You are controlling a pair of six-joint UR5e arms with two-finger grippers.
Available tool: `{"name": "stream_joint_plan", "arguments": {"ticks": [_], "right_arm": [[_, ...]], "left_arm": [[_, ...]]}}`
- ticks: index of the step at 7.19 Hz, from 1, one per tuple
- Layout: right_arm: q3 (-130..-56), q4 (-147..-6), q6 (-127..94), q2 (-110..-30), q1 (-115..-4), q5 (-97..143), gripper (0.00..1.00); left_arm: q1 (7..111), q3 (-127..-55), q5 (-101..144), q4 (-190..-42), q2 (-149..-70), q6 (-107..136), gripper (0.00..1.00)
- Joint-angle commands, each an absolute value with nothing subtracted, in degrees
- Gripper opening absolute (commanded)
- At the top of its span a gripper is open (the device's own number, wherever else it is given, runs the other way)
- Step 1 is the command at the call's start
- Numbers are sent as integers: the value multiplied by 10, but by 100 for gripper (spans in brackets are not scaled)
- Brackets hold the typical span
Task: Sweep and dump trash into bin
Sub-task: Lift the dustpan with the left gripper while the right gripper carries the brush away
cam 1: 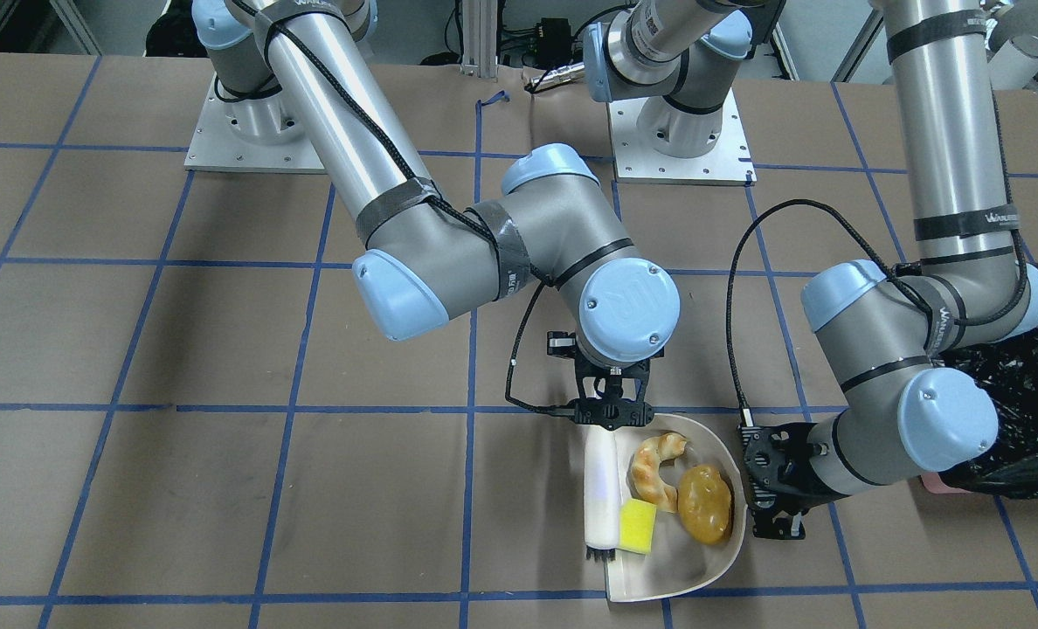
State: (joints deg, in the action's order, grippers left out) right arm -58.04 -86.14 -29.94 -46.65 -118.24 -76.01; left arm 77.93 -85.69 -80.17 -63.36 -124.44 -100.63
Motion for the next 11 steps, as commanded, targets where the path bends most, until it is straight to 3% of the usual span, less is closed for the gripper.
{"name": "stream_joint_plan", "arguments": {"ticks": [1, 3, 5, 8, 11], "right_arm": [[-626, -836, -287, -508, -1120, -773, 0], [-739, -840, -234, -582, -1064, -809, 0], [-798, -835, -155, -639, -979, -820, 0], [-819, -783, -38, -657, -884, -907, 0], [-843, -784, 94, -661, -785, -987, 0]], "left_arm": [[770, -858, -765, -635, -1243, -1005, 0], [763, -858, -746, -652, -1236, -1005, 0], [738, -858, -701, -668, -1239, -1005, 0], [693, -846, -691, -711, -1225, -1006, 0], [623, -781, -691, -837, -1201, -1009, 0]]}}
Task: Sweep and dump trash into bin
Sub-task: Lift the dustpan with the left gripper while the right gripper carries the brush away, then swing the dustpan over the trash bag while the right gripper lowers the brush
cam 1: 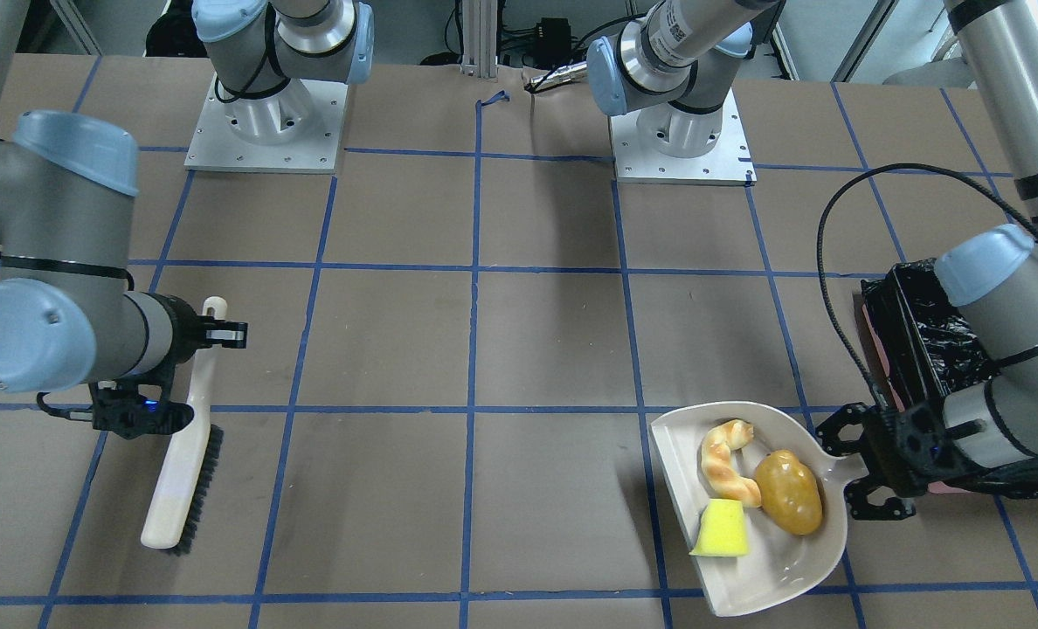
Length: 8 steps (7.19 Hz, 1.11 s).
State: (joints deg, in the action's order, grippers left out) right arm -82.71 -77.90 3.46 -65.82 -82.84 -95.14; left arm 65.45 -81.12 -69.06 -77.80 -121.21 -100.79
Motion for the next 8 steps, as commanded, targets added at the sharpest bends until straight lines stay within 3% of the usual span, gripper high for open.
{"name": "stream_joint_plan", "arguments": {"ticks": [1, 8], "right_arm": [[-861, -801, 110, -662, -755, -1017, 0], [-886, -918, 156, -629, -716, -1033, 0]], "left_arm": [[602, -761, -691, -875, -1187, -1016, 0], [405, -746, -729, -949, -1127, -1172, 0]]}}
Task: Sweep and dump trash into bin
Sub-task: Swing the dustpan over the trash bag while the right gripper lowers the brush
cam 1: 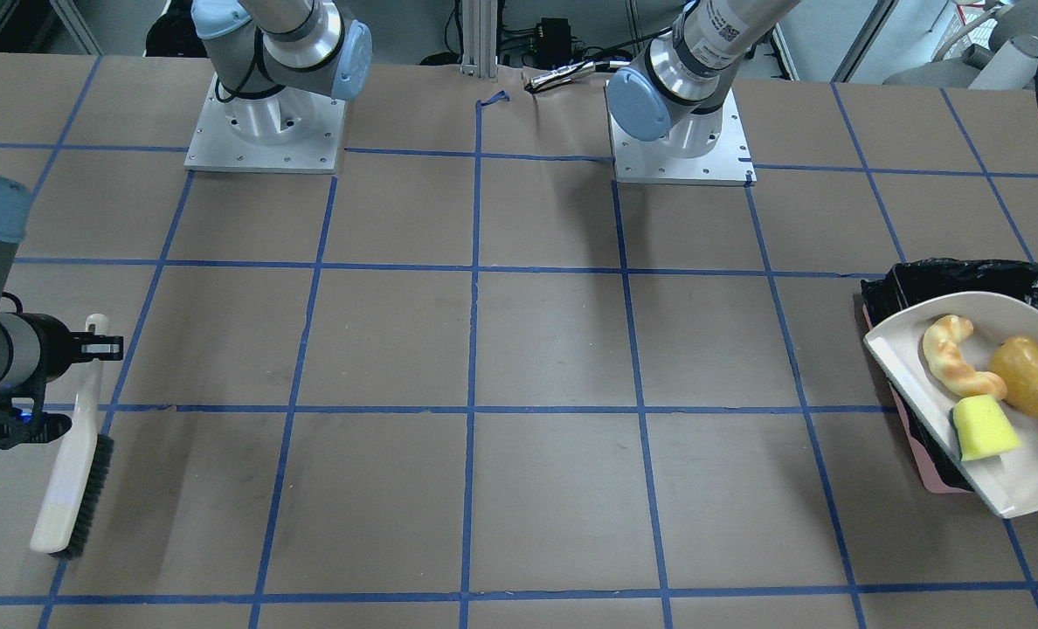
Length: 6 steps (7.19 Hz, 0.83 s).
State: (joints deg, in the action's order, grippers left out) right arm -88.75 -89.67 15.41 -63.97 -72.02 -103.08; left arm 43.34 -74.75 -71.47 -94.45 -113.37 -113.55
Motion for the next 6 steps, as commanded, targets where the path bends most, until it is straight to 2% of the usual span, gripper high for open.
{"name": "stream_joint_plan", "arguments": {"ticks": [1, 6], "right_arm": [[-887, -918, 157, -626, -716, -1033, 0], [-891, -914, 151, -611, -716, -1032, 4]], "left_arm": [[380, -744, -740, -948, -1134, -1206, 0], [326, -713, -818, -905, -1170, -1350, 0]]}}
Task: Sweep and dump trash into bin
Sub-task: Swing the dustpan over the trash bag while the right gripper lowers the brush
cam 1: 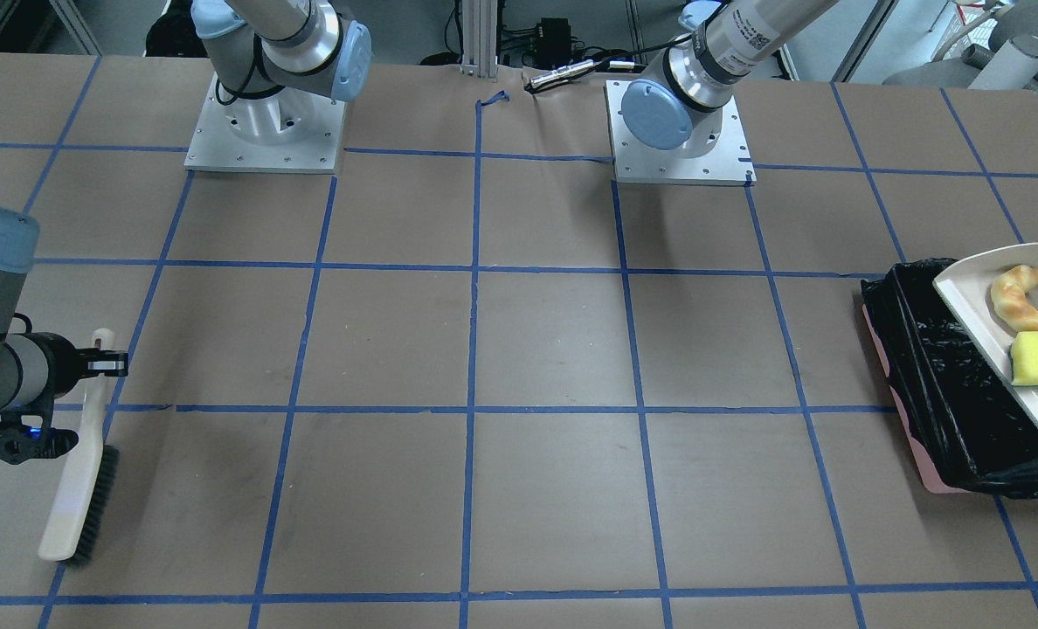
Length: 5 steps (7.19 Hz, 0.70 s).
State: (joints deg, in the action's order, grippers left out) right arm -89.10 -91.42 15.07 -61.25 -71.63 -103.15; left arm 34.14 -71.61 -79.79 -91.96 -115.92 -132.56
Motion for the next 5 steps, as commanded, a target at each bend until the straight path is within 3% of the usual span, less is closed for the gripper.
{"name": "stream_joint_plan", "arguments": {"ticks": [1, 2, 3, 5], "right_arm": [[-891, -915, 156, -611, -716, -1030, 13], [-891, -919, 160, -611, -716, -1031, 55], [-891, -950, 179, -610, -716, -1031, 70], [-891, -953, 183, -609, -716, -1030, 76]], "left_arm": [[313, -706, -821, -894, -1179, -1380, 0], [313, -704, -828, -862, -1189, -1384, 0], [316, -704, -845, -854, -1192, -1384, 0], [345, -704, -900, -828, -1187, -1383, 0]]}}
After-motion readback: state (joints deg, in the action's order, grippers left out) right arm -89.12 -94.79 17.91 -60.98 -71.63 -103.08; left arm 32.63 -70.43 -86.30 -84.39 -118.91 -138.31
